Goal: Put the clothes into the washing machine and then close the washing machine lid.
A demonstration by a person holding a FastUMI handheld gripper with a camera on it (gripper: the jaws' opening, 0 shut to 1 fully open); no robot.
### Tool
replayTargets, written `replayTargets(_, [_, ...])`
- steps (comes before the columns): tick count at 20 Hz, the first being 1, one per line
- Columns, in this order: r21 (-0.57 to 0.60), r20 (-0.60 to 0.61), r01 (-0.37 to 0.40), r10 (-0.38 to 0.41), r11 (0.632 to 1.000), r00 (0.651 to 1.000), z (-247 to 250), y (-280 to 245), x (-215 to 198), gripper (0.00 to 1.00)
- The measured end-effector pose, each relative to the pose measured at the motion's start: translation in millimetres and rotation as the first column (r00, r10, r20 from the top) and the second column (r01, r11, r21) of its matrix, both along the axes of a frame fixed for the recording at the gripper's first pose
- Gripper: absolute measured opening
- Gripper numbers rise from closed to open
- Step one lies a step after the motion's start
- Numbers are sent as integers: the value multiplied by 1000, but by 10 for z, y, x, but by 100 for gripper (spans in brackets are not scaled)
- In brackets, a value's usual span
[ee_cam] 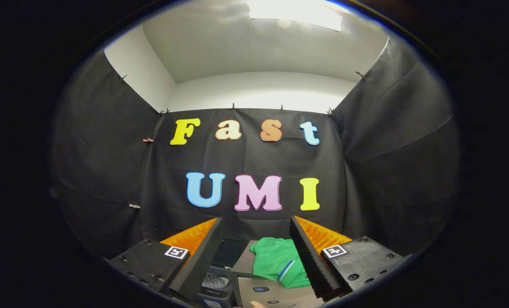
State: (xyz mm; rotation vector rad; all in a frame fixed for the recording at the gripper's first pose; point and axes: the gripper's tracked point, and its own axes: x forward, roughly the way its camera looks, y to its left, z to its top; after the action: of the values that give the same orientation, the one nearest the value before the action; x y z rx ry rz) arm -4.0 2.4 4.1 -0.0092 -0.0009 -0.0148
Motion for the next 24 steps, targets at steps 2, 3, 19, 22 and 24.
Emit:
replayTargets(2, [-3, -2, 3, -3, 1000, 1000, -1, -7, -3, 98])
replayTargets(3, [-5, -3, 5, -5, 1000, 1000, -6, -12, 5, 98])
replayTargets(19, [-49, -39, 97, -99, 994, 994, 19, -439, 494, 98])
replayTargets(22, [-42, -61, 117, -119, 992, 991, -6, -566, 694, 97])
replayTargets(24, [-37, -87, 133, -136, 990, 987, -53, -673, 829, 98])
